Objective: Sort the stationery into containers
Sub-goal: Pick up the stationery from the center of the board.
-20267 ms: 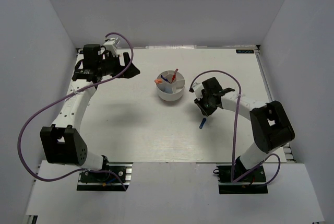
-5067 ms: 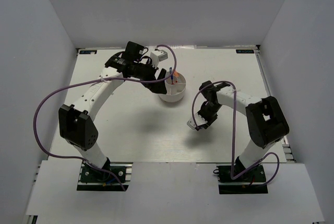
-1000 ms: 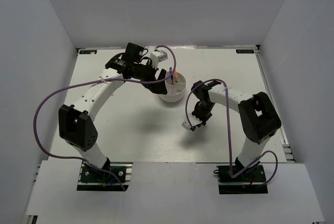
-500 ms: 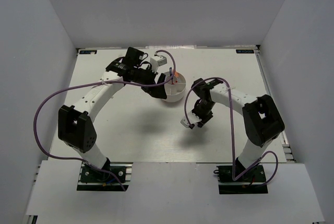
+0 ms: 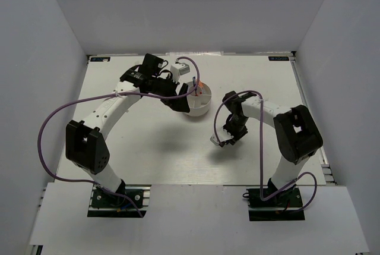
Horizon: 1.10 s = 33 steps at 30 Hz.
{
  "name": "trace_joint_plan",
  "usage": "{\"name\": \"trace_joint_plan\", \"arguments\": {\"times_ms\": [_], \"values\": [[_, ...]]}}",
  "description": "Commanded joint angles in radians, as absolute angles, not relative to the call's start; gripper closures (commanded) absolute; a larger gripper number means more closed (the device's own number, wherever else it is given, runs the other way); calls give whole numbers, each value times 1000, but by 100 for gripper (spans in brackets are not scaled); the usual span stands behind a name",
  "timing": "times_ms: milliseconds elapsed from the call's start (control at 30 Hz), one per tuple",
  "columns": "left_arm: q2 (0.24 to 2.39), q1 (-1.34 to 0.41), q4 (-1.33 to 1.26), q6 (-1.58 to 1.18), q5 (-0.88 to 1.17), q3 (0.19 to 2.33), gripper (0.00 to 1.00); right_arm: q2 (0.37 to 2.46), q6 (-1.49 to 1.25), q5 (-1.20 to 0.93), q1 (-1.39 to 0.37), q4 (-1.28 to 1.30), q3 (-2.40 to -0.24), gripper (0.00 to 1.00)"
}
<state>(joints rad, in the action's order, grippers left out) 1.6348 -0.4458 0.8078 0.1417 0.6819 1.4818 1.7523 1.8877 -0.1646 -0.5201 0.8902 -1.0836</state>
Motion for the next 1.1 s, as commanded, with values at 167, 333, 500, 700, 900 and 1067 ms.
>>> {"name": "trace_joint_plan", "arguments": {"times_ms": [167, 333, 500, 700, 900, 1067], "values": [[1591, -440, 798, 147, 704, 1488, 13, 1779, 1928, -166, -495, 862, -1094, 52], [1603, -440, 795, 146, 706, 1493, 13, 1799, 1898, -193, -500, 891, -1124, 56], [1605, -440, 795, 146, 706, 1493, 13, 1812, 1858, -229, -505, 900, -1117, 74], [1579, -440, 785, 137, 732, 1465, 14, 1830, 1827, -233, -505, 874, -1098, 92], [1404, -459, 582, 54, 865, 1192, 17, 1799, 1799, -276, -508, 873, -1083, 100], [1318, -488, 540, 54, 827, 1039, 21, 1766, 1726, -337, -511, 871, -1083, 100]]}}
